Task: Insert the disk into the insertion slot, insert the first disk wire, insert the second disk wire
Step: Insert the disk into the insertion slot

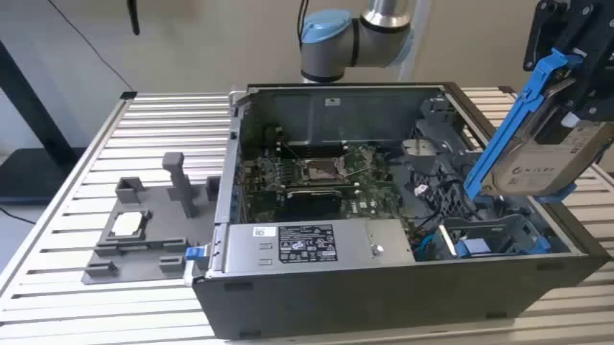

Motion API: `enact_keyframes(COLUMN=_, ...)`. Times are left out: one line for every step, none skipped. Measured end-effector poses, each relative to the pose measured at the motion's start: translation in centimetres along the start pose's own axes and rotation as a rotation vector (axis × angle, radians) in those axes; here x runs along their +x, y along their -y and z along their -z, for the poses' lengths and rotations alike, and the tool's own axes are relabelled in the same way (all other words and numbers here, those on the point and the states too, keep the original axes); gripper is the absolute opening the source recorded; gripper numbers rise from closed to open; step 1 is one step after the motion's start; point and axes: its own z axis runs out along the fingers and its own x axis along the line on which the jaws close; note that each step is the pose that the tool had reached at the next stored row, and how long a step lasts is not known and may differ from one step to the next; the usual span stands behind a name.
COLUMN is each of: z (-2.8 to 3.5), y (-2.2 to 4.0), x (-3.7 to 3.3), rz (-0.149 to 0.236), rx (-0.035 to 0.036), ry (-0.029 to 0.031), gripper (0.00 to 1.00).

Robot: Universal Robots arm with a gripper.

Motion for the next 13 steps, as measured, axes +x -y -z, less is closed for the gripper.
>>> enact_keyframes(z=0.00, y=0.00, x=0.00, rz=0.000, rx=0.0000, ry=-0.0001, gripper=0.33)
enact_keyframes(z=0.00, y=0.00, x=0.00, rz=0.000, rx=0.0000, ry=0.0000, gripper=0.33)
enact_keyframes(z=0.00, y=0.00, x=0.00, rz=0.000, rx=0.0000, ry=-0.0001, gripper=0.33)
enact_keyframes(z=0.00, y=0.00, x=0.00, rz=0.000, rx=0.0000, ry=0.0000, gripper=0.33)
enact_keyframes(z=0.00, y=0.00, x=0.00, rz=0.000, rx=0.0000, ry=0.0000, gripper=0.33)
enact_keyframes(z=0.00, y=0.00, x=0.00, rz=0.000, rx=0.0000, ry=0.0000, gripper=0.33)
enact_keyframes(z=0.00, y=0.00, x=0.00, rz=0.000, rx=0.0000, ry=0.0000, gripper=0.33)
enact_keyframes(z=0.00, y=0.00, x=0.00, rz=0.000, rx=0.0000, ry=-0.0001, gripper=0.33)
enact_keyframes(z=0.00, y=0.00, x=0.00, rz=0.000, rx=0.0000, ry=0.0000, gripper=0.33)
enact_keyframes(z=0.00, y=0.00, x=0.00, rz=0.000, rx=0.0000, ry=0.0000, gripper=0.33)
enact_keyframes(z=0.00, y=0.00, x=0.00, rz=0.000, rx=0.0000, ry=-0.0001, gripper=0.33)
enact_keyframes(z=-0.03, y=0.00, x=0.00, rz=0.000, rx=0.0000, ry=-0.0001, gripper=0.33)
enact_keyframes(z=-0.08, y=0.00, x=0.00, rz=0.000, rx=0.0000, ry=-0.0006, gripper=0.33)
